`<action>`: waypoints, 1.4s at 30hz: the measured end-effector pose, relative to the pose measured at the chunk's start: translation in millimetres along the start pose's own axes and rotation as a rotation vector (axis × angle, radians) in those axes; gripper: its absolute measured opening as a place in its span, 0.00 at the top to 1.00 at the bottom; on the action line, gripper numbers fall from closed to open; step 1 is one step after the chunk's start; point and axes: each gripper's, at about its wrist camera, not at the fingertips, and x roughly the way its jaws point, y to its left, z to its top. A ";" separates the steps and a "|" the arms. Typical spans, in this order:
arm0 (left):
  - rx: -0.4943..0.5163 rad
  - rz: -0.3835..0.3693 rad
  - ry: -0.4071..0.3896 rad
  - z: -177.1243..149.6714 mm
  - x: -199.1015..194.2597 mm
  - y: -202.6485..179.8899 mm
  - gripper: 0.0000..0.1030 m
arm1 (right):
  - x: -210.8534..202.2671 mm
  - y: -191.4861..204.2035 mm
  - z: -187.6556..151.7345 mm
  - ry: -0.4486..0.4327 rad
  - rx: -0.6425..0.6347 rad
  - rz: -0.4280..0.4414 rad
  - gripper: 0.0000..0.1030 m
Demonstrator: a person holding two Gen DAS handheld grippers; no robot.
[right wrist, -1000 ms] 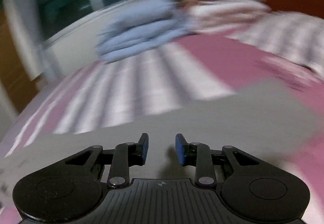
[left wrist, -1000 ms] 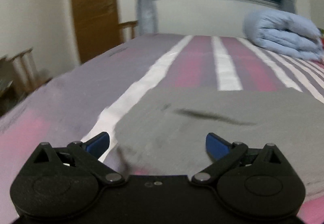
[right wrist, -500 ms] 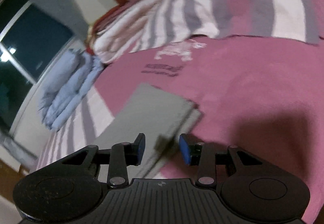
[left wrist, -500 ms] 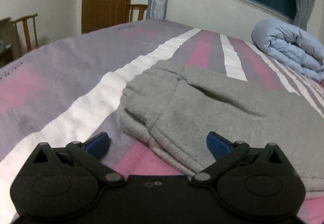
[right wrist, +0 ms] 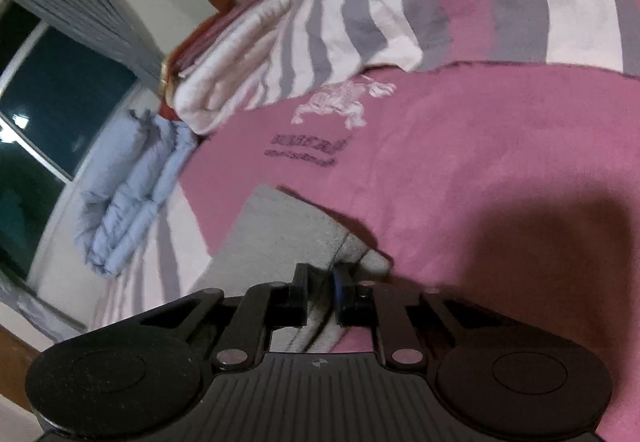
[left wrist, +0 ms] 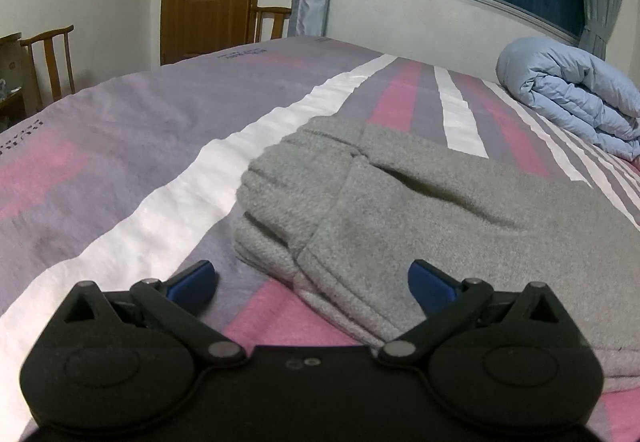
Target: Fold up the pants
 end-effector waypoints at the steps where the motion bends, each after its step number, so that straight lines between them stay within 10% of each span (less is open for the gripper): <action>1: -0.001 -0.001 0.000 -0.1 0.1 0.2 0.05 | -7.0 1.9 -0.9 -0.018 -0.006 0.010 0.88; 10: -0.010 -0.006 0.001 -0.8 0.5 0.9 0.05 | -9.6 -12.2 -8.6 -0.007 0.068 -0.020 0.87; 13: -0.010 -0.006 0.001 -0.8 1.0 1.0 0.05 | -16.9 -11.0 -10.2 -0.004 0.074 0.032 0.62; 16: -0.012 -0.008 0.001 -0.8 0.9 1.2 0.05 | -3.9 -13.4 -10.4 0.047 0.093 0.005 0.58; 21: -0.015 -0.009 0.001 -0.9 0.7 1.4 0.05 | 21.5 -15.7 -9.4 0.091 0.110 0.014 0.62; 22: -0.015 -0.009 0.002 -0.7 0.8 1.6 0.05 | 27.1 -15.1 -9.1 0.104 0.086 0.018 0.87; 23: -0.015 -0.009 0.002 -0.8 0.9 1.6 0.05 | 31.9 -18.7 -9.0 0.115 0.096 0.021 0.88; 31: -0.006 -0.004 -0.013 1.0 -4.2 0.7 0.05 | 24.9 5.6 -9.9 0.092 0.002 -0.019 0.89; 42: -0.002 0.014 -0.049 7.4 -24.2 12.3 0.06 | -2.4 146.3 -63.4 0.075 -0.267 0.196 0.89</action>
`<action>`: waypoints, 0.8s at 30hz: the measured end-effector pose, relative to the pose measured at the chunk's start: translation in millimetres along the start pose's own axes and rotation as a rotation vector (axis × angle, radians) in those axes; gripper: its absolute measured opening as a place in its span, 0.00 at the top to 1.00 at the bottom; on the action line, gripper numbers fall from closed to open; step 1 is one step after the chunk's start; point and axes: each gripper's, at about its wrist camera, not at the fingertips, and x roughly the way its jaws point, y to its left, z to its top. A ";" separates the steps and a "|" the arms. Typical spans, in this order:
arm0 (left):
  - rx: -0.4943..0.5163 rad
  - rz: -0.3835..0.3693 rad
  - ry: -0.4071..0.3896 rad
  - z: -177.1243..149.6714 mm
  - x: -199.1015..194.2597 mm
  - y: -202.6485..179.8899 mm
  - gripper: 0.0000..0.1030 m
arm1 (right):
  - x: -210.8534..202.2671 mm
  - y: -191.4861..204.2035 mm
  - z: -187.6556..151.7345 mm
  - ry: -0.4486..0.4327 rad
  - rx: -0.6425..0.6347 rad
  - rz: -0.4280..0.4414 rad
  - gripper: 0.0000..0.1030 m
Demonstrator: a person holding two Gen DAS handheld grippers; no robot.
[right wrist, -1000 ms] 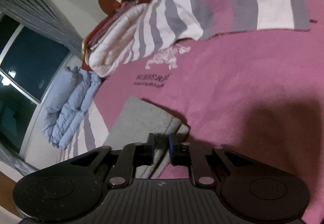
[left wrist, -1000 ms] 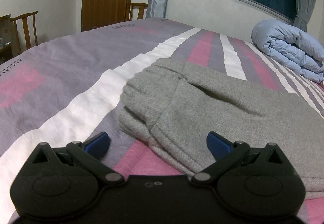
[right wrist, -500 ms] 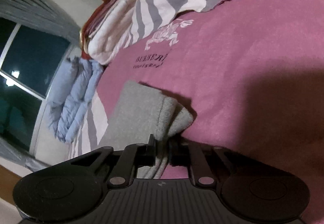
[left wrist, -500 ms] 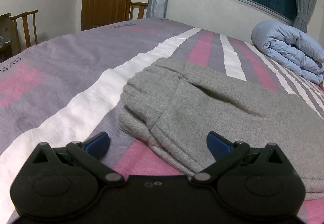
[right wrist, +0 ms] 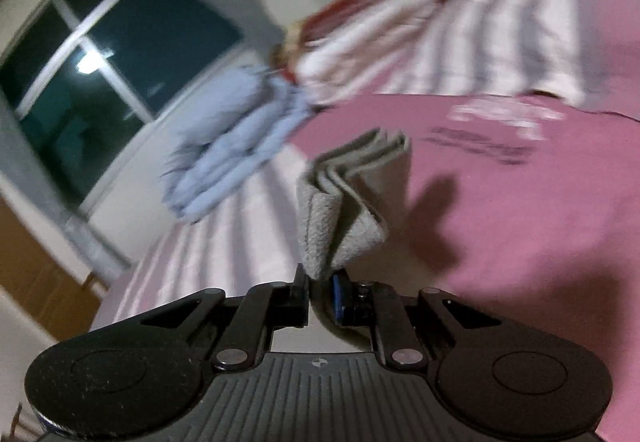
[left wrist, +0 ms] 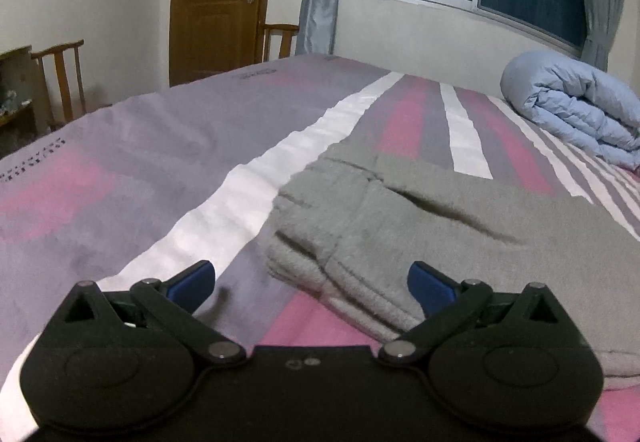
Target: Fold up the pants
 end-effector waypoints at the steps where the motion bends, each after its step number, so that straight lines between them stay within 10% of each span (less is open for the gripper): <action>1: -0.002 -0.003 0.000 0.1 -1.1 1.8 0.06 | 4.7 16.4 -5.7 0.006 -0.019 0.025 0.89; 8: -0.010 -0.033 0.007 -0.6 -2.6 10.9 0.06 | 39.8 142.4 -88.6 0.144 -0.200 0.245 0.89; 13: -0.028 -0.040 0.018 -2.3 -0.9 14.6 0.06 | 81.5 200.7 -219.3 0.496 -0.523 0.347 0.87; 24: -0.044 -0.065 0.030 -5.6 2.1 19.9 0.06 | 67.0 208.9 -228.7 0.427 -0.582 0.342 0.75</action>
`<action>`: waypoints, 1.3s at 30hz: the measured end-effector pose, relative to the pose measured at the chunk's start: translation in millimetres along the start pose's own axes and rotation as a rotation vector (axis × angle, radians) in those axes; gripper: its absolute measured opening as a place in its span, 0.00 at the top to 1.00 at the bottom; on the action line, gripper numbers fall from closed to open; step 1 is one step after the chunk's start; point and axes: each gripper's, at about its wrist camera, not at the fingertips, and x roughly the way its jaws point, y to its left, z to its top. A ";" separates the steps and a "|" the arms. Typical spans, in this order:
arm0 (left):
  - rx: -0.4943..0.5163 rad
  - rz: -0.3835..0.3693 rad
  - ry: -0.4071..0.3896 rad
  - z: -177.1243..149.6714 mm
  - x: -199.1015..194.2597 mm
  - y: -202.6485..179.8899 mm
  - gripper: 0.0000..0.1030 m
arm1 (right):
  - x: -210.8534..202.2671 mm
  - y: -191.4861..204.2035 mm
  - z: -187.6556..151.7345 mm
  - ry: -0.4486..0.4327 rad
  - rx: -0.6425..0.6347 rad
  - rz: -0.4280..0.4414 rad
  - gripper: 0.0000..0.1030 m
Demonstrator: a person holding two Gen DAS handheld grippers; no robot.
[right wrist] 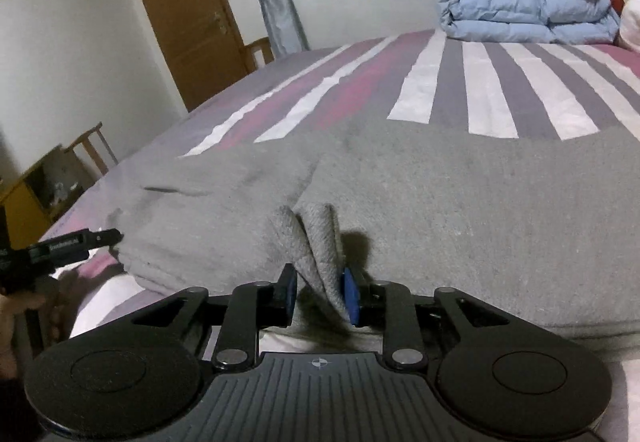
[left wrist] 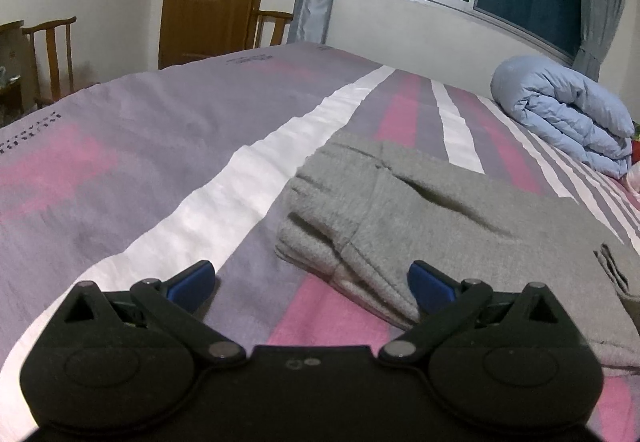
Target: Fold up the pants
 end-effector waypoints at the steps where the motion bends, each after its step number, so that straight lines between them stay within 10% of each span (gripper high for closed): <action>1: -0.001 0.001 0.000 -0.1 -0.2 0.1 0.06 | 1.6 -1.4 0.6 0.007 0.010 0.001 0.75; 9: -0.005 -0.005 0.002 -1.0 0.2 1.5 0.06 | -65.8 -10.9 -1.7 -0.077 0.095 0.069 0.47; 19: -0.007 0.014 -0.001 0.1 1.3 -3.7 0.06 | -162.8 -163.7 -58.1 -0.362 0.885 0.021 0.48; 39: 0.003 0.032 0.013 -2.1 5.0 -9.2 0.05 | -124.8 -187.9 -53.8 -0.407 0.970 0.004 0.49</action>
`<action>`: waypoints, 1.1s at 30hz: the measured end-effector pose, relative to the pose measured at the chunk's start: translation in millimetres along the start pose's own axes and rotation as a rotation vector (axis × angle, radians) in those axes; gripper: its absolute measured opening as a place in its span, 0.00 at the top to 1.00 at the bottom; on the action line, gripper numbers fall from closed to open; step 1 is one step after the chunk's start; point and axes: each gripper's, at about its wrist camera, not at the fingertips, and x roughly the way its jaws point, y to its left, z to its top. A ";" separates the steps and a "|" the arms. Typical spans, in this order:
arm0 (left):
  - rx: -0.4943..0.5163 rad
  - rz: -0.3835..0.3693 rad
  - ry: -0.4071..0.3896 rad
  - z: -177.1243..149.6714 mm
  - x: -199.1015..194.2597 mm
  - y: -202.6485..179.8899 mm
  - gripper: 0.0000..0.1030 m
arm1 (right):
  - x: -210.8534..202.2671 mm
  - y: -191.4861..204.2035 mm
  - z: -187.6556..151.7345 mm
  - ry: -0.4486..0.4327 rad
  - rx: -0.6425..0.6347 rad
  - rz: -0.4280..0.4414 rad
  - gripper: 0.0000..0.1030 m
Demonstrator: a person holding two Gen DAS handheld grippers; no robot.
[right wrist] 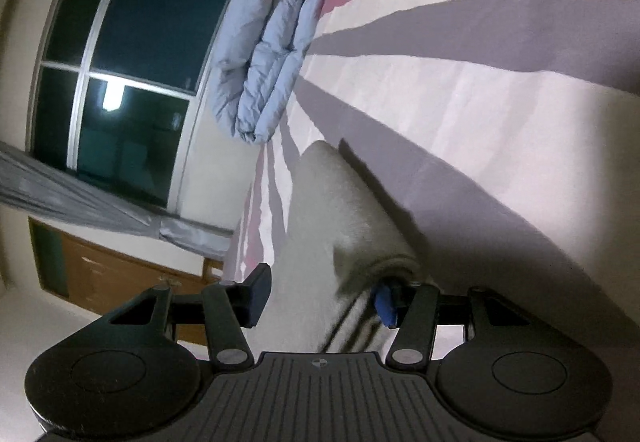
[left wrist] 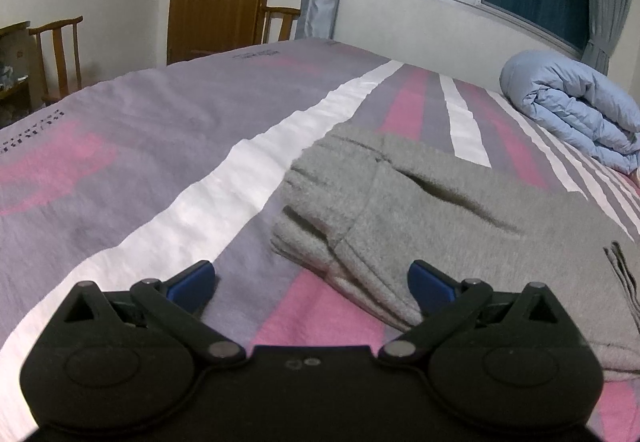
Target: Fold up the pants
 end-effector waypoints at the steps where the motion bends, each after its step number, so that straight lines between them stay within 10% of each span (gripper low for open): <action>1: 0.000 -0.002 0.003 -0.5 0.3 0.0 0.05 | -6.1 -1.8 -0.3 -0.055 0.007 -0.002 0.58; 5: 0.002 -0.008 0.006 -1.0 1.1 1.2 0.05 | -4.4 -22.7 -4.5 -0.060 0.070 -0.062 0.73; 11: -0.005 -0.012 0.003 -1.6 -0.4 2.1 0.05 | -23.9 5.6 -8.5 0.017 -0.100 -0.039 0.42; 23: 0.026 0.003 -0.039 -0.1 -7.7 -0.1 0.06 | 28.5 79.4 -105.3 0.263 -0.409 0.084 0.42; 33: 0.010 -0.011 -0.015 2.1 -6.2 3.1 0.06 | 91.5 112.7 -182.7 0.345 -0.713 -0.040 0.46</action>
